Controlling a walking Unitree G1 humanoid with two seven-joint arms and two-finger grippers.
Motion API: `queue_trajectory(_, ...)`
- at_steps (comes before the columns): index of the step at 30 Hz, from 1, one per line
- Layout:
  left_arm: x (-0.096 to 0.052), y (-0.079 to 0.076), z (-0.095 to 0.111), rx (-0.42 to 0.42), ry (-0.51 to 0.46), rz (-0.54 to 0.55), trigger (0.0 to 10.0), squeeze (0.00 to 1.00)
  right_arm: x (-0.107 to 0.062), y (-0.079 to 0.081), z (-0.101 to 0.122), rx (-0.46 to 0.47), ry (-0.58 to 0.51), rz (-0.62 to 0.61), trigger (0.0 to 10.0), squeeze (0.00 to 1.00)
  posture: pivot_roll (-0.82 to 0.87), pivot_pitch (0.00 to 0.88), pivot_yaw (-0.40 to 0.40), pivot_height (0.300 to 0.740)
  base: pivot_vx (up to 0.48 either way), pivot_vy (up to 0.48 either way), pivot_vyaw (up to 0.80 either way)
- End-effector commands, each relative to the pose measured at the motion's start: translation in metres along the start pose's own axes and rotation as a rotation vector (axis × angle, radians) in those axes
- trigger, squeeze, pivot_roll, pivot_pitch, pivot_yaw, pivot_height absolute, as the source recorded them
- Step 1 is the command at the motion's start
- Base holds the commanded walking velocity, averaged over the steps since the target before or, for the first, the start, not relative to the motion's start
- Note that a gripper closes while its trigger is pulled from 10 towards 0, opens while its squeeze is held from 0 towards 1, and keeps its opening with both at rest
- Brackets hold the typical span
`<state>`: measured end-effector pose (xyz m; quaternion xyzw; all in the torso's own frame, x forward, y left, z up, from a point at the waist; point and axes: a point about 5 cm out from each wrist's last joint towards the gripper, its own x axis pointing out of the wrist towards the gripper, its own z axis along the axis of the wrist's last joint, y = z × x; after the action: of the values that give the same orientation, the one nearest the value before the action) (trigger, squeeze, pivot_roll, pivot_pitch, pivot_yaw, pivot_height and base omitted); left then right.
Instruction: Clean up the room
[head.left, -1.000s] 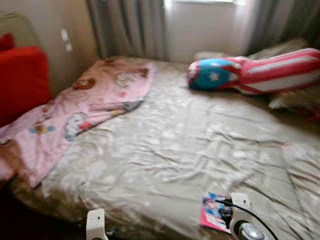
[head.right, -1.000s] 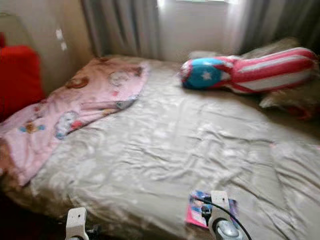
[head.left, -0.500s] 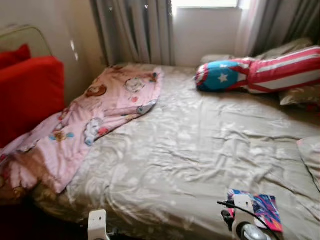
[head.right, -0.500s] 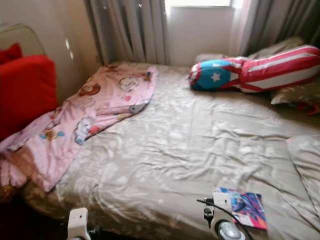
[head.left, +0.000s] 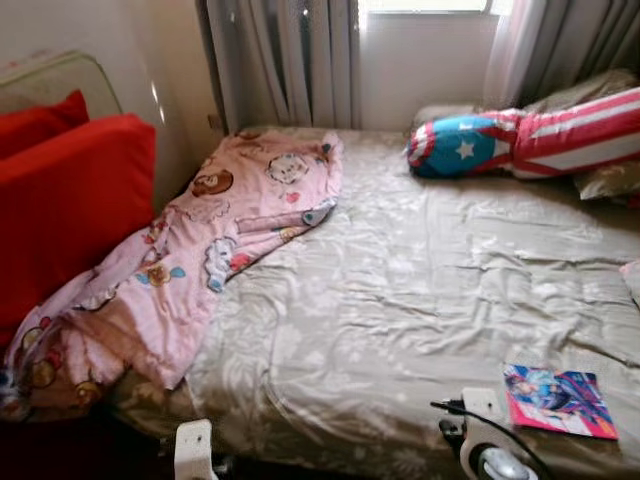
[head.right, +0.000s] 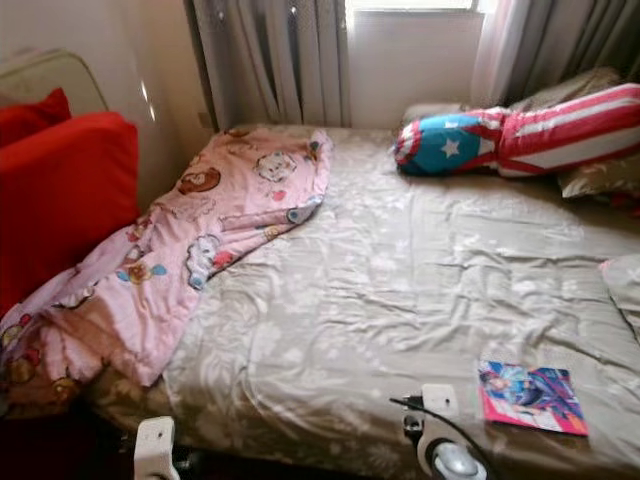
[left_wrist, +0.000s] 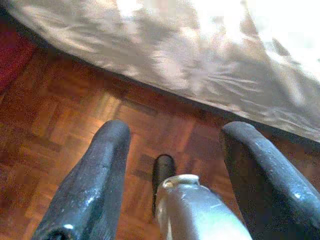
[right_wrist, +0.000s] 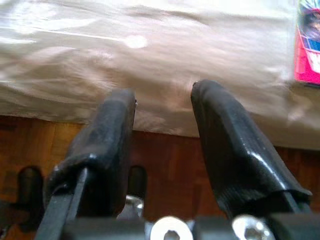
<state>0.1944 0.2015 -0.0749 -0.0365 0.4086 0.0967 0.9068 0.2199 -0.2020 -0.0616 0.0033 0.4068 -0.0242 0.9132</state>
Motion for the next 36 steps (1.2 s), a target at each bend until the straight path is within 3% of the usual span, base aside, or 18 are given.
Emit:
queue_trajectory(1,-0.0013,0.006,-0.0059,0.001,0.026,0.02,10.0,0.0,0.0016,0.0078,0.0042,0.002,-0.008,0.019,10.0,0.0,-0.05,0.0,0.0,0.74,0.0,0.465,0.0)
queue_trajectory(29,-0.0012,0.0061,-0.0056,0.0,0.026,0.024,10.0,0.0,0.0018,0.008,0.0049,-0.004,-0.007,0.022,10.0,0.0,-0.05,0.0,0.001,0.74,0.0,0.44,0.0)
queue_trajectory(36,-0.0012,0.006,-0.0051,0.006,0.022,0.023,10.0,0.0,0.0018,0.0078,0.0049,-0.005,-0.007,0.023,10.0,0.0,-0.05,0.0,0.001,0.74,0.0,0.0,0.0)
